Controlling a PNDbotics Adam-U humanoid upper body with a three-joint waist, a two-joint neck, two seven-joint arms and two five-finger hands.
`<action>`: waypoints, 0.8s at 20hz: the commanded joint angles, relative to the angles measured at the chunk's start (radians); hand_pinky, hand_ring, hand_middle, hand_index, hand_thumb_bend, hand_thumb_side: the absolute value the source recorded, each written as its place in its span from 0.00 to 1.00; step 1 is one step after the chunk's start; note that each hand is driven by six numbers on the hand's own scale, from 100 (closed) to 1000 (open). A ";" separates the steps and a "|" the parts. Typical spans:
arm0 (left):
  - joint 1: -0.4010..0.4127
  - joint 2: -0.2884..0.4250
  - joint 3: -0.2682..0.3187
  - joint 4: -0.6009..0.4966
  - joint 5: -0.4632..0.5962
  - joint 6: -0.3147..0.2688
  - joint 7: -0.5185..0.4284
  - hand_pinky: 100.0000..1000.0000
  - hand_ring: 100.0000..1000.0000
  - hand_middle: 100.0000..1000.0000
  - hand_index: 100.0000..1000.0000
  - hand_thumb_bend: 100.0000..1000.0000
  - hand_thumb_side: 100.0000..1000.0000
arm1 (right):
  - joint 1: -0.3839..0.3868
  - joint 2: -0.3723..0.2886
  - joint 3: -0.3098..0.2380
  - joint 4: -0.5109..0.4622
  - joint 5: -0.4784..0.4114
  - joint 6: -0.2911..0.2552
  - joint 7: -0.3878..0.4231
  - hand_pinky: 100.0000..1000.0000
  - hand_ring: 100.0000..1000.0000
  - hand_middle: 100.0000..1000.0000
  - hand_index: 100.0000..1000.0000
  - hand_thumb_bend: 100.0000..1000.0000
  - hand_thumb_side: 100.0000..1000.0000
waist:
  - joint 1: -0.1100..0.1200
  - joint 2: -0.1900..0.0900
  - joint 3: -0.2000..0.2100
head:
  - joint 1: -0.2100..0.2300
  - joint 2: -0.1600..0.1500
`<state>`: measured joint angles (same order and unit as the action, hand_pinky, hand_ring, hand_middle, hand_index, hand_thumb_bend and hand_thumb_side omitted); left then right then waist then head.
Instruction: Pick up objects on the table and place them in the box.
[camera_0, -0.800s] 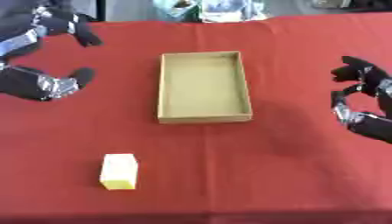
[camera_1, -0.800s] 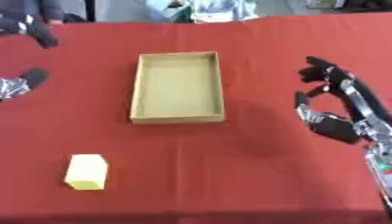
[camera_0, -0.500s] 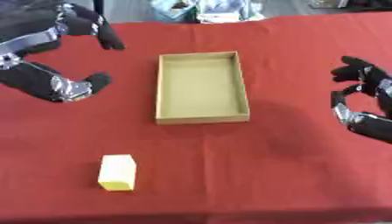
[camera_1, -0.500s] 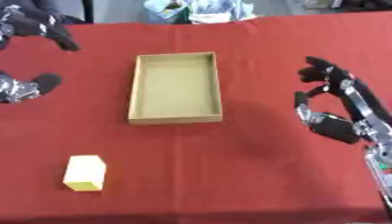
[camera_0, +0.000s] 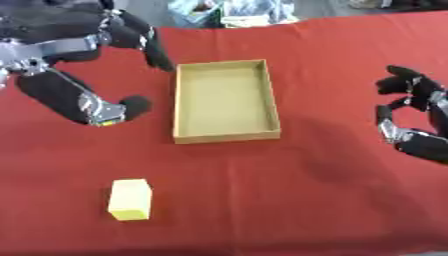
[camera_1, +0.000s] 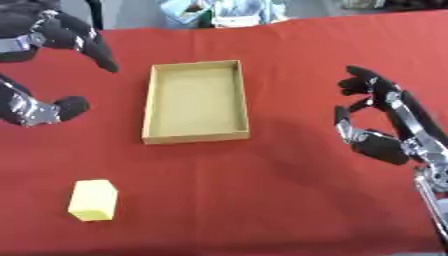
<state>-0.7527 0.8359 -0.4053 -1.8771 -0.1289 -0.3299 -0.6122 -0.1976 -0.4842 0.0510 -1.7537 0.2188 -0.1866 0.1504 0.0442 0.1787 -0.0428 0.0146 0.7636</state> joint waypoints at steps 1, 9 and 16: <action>-0.042 0.011 -0.038 -0.016 0.023 -0.003 -0.055 0.72 0.63 0.62 0.79 0.14 0.59 | -0.011 -0.033 0.000 -0.012 0.001 -0.003 0.005 0.59 0.77 0.75 0.96 0.00 0.19 | 0.000 -0.016 -0.003 | -0.003 -0.009; -0.074 0.003 -0.100 0.005 0.026 -0.032 -0.145 0.73 0.66 0.65 0.80 0.20 0.51 | -0.015 -0.038 0.002 -0.011 0.000 -0.004 0.009 0.59 0.77 0.75 0.96 0.00 0.19 | 0.003 -0.014 -0.012 | -0.007 -0.016; -0.008 0.057 -0.152 0.023 -0.076 -0.133 -0.203 0.74 0.68 0.66 0.81 0.26 0.46 | -0.020 -0.044 0.003 -0.010 0.000 -0.004 0.009 0.59 0.77 0.75 0.96 0.00 0.19 | 0.014 -0.002 -0.025 | -0.017 -0.029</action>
<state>-0.7522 0.8541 -0.5604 -1.8566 -0.1860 -0.3699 -0.7370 -0.2039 -0.4989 0.0568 -1.7513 0.2187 -0.1903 0.1598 0.0605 0.1882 -0.0676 0.0003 0.7455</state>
